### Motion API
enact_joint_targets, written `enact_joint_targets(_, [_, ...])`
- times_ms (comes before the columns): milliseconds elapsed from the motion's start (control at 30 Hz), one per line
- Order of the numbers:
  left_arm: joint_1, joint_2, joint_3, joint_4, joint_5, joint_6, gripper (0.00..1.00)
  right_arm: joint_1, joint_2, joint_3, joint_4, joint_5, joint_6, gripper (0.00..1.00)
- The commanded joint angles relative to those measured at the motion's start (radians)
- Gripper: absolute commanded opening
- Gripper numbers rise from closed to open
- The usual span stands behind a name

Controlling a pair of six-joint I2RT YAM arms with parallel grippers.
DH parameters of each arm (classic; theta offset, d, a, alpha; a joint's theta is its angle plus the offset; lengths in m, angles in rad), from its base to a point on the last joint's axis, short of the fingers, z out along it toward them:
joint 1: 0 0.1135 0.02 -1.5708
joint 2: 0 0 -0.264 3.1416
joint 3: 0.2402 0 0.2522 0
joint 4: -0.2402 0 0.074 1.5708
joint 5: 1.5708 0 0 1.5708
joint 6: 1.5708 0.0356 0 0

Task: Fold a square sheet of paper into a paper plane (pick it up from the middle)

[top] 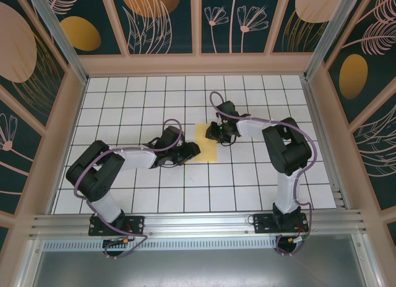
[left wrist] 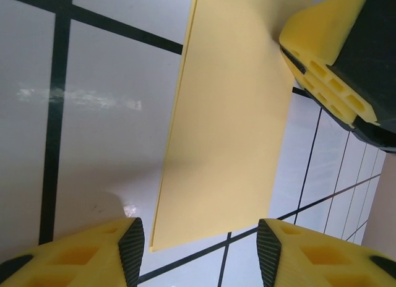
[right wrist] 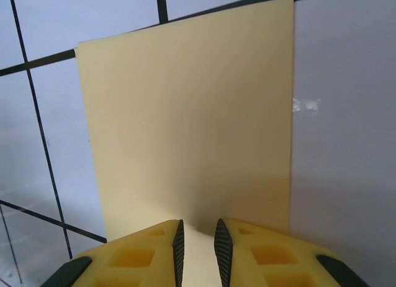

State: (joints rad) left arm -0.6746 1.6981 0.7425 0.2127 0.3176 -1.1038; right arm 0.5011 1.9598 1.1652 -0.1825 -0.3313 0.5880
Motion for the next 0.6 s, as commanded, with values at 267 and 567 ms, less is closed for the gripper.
enact_joint_targets(267, [-0.021,0.072,0.078,-0.089,0.000,0.033,0.54,-0.072,0.035,-0.135,0.038,-0.058,0.071,0.25])
enact_joint_targets(567, [-0.024,0.051,0.080,-0.045,0.006,0.030,0.52,-0.079,0.030,-0.147,0.040,-0.063,0.061,0.25])
